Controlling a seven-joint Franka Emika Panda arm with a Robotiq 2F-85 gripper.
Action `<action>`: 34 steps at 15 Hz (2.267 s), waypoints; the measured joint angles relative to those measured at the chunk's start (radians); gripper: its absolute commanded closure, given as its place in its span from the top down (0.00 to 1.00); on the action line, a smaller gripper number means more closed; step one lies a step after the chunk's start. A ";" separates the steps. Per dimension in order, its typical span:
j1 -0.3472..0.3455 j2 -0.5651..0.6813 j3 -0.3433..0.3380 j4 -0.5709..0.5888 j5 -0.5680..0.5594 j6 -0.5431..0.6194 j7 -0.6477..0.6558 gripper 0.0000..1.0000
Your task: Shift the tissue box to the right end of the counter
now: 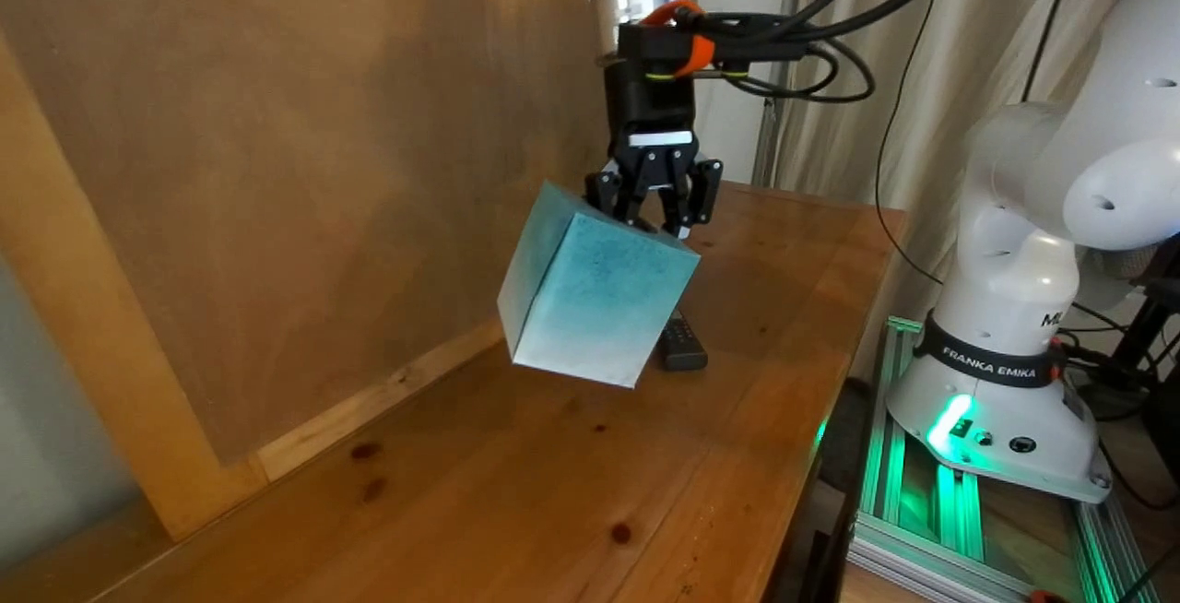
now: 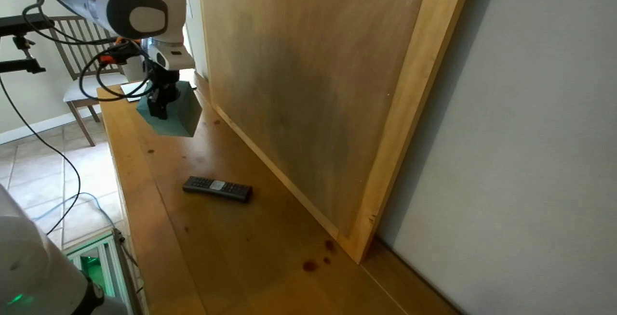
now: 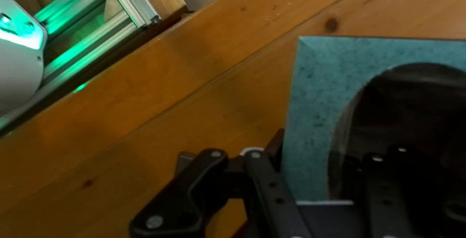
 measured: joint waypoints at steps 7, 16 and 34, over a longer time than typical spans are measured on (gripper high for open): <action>-0.007 -0.114 0.000 -0.077 0.022 -0.018 0.050 0.00; -0.179 -0.129 -0.083 -0.081 -0.002 -0.061 0.116 0.00; -0.558 -0.120 -0.282 -0.108 -0.283 -0.248 0.416 0.00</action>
